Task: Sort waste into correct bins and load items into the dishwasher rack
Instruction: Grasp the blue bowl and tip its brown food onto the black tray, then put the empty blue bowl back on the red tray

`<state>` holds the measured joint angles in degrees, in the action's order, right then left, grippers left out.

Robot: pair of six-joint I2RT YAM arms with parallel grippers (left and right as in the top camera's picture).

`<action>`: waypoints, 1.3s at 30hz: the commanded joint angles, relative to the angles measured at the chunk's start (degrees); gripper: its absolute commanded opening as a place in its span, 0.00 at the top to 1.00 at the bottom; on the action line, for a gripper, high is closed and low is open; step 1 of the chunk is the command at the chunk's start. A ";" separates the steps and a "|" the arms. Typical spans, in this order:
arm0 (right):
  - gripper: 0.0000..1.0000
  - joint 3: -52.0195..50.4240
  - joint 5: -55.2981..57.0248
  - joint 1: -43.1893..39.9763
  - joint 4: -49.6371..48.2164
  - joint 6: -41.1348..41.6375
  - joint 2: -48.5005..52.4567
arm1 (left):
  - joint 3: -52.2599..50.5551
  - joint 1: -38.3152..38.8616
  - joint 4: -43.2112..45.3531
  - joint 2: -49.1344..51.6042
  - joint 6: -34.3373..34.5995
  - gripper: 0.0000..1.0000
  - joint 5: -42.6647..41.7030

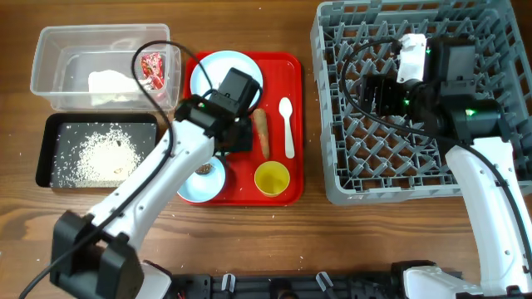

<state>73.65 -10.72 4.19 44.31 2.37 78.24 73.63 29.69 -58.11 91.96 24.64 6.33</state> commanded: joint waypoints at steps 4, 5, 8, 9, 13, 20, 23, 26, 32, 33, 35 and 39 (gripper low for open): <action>0.00 1.01 -0.96 0.02 -0.09 0.81 0.37 | -10.91 1.70 0.70 -0.09 12.28 0.44 -4.79; 0.00 1.01 -0.96 0.02 -0.09 0.83 0.37 | -13.27 1.70 2.38 -0.07 12.31 0.46 -4.79; 0.00 1.01 -0.96 0.02 0.11 0.81 0.37 | -19.63 1.70 9.09 -0.02 12.61 0.51 -4.09; 0.00 1.01 -0.96 0.02 0.15 0.83 0.37 | -20.63 1.70 9.79 -0.02 13.68 0.56 -3.41; 0.00 1.01 -0.96 0.02 0.37 0.81 0.42 | -23.06 1.70 12.24 -0.02 13.77 0.83 -3.28; 0.00 1.01 -0.96 0.02 0.55 0.83 0.44 | -12.44 -0.87 2.16 -1.11 13.09 0.96 -5.75; 0.00 1.01 -0.96 0.02 0.55 0.83 0.44 | -2.03 -4.79 -4.35 -2.58 8.26 0.96 -9.14; 0.00 1.01 -0.96 0.02 0.50 0.81 0.44 | 4.87 -12.22 -6.47 -5.14 1.03 0.96 -15.96; 0.00 1.01 -0.96 0.02 -0.07 0.79 0.44 | 5.09 -42.18 -4.52 -4.50 -18.40 0.96 -39.63; 0.00 1.01 -0.96 0.02 -0.11 0.81 0.44 | 4.90 -47.25 -3.61 -3.39 -21.53 0.96 -44.96; 0.00 1.01 -0.94 0.02 -0.15 0.74 0.44 | 3.89 -57.18 -2.99 -0.09 -29.59 0.96 -61.05; 0.00 1.01 -0.96 0.02 -0.11 0.66 0.44 | 2.45 -71.30 -3.56 11.06 -37.97 0.96 -88.28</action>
<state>73.65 -10.74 4.19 44.53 2.39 78.24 77.28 -36.25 -61.47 97.41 -6.31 -61.45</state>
